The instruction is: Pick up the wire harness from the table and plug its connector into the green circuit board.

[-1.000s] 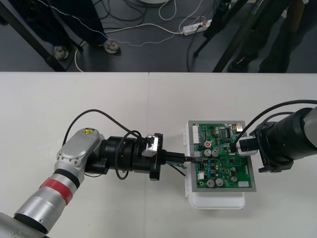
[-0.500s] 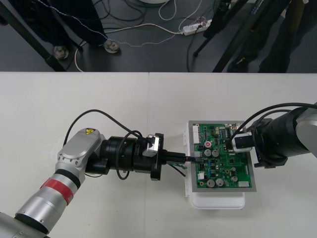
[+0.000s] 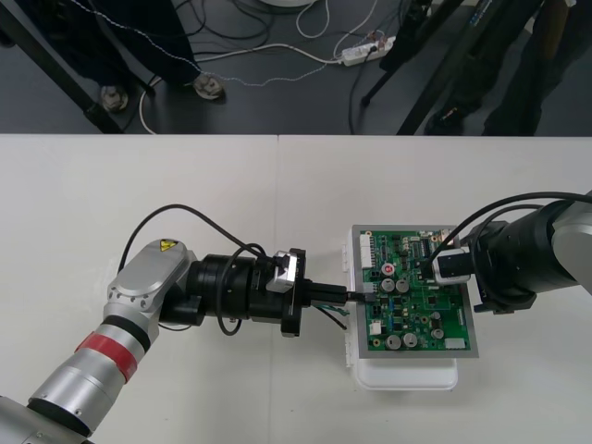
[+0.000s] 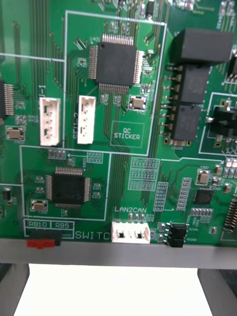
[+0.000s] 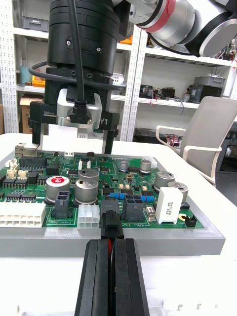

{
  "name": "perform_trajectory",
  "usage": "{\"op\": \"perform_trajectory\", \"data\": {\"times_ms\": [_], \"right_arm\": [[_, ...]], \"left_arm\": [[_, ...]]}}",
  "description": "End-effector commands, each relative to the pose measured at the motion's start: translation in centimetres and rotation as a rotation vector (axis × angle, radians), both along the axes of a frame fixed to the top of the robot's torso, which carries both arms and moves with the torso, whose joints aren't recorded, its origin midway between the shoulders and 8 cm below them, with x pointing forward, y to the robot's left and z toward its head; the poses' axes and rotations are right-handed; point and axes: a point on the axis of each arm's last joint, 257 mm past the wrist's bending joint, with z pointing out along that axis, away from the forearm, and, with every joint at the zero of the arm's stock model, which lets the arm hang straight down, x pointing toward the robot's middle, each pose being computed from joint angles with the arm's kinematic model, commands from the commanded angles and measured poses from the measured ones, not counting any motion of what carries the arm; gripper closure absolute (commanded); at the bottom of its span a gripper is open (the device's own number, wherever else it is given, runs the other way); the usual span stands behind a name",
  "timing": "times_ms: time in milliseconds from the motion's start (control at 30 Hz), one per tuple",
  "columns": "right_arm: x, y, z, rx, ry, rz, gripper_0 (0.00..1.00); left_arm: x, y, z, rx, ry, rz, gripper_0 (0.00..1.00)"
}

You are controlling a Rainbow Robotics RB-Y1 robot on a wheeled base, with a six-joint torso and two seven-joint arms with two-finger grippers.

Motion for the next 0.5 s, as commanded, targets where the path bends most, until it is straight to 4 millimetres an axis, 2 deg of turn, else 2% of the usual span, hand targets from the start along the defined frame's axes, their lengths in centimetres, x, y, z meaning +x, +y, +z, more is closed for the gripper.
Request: {"op": "perform_trajectory", "data": {"times_ms": [33,167,500], "right_arm": [[-0.45,2.15,0.01,0.025,-0.007,0.07,0.0],[-0.52,2.77,-0.21,0.041,-0.004,0.068,0.0],[-0.44,2.31,-0.67,0.023,-0.014,0.051,0.0]], "left_arm": [[0.06,-2.53,1.69,-0.035,-0.089,-0.017,1.0],[0.14,-2.6,1.57,-0.032,-0.09,-0.011,1.0],[0.05,-3.39,1.47,-0.035,-0.085,-0.004,1.0]]}}
